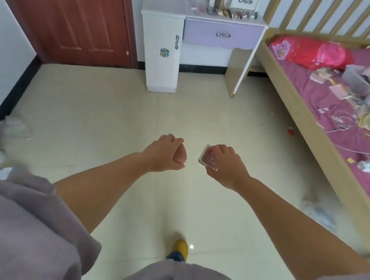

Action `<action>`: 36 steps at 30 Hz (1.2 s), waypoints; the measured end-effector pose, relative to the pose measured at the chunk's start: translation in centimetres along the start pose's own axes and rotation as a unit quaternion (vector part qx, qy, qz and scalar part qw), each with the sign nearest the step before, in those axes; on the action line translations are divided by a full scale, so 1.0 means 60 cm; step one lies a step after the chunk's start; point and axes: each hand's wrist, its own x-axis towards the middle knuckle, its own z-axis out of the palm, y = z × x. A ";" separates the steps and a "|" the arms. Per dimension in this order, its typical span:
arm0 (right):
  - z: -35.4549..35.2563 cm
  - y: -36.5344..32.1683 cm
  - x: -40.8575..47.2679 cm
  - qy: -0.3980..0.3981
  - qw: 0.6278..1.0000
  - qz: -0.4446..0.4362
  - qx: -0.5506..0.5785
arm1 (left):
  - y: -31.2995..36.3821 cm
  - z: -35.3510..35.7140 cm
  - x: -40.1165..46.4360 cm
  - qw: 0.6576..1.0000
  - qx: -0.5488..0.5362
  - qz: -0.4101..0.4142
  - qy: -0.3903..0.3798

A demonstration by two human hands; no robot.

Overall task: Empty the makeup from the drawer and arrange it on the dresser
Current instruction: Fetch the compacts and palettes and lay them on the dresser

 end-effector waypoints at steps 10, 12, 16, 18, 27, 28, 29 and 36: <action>-0.032 0.052 0.420 -0.020 0.996 -0.083 -0.016 | -0.168 -0.114 0.315 0.997 -0.018 -0.065 0.027; -0.034 0.051 0.522 -0.009 0.996 -0.089 -0.020 | -0.215 -0.148 0.391 0.997 -0.019 -0.064 0.040; -0.051 0.039 0.723 -0.004 0.997 -0.074 -0.006 | -0.317 -0.238 0.539 0.997 -0.016 -0.065 0.039; -0.066 0.034 0.814 0.001 0.997 -0.071 -0.010 | -0.361 -0.292 0.612 0.998 -0.001 -0.057 0.036; -0.106 0.093 1.161 0.010 0.999 -0.042 -0.005 | -0.499 -0.433 0.936 0.999 0.017 -0.016 0.044; -0.108 0.107 1.205 0.013 0.999 -0.043 -0.005 | -0.512 -0.441 0.978 0.999 0.017 -0.012 0.045; -0.109 0.120 1.247 0.018 0.999 -0.044 -0.004 | -0.525 -0.450 1.020 0.999 0.014 -0.009 0.047; -0.141 0.220 1.562 -0.010 0.998 -0.053 -0.013 | -0.607 -0.532 1.317 0.998 -0.025 -0.034 0.050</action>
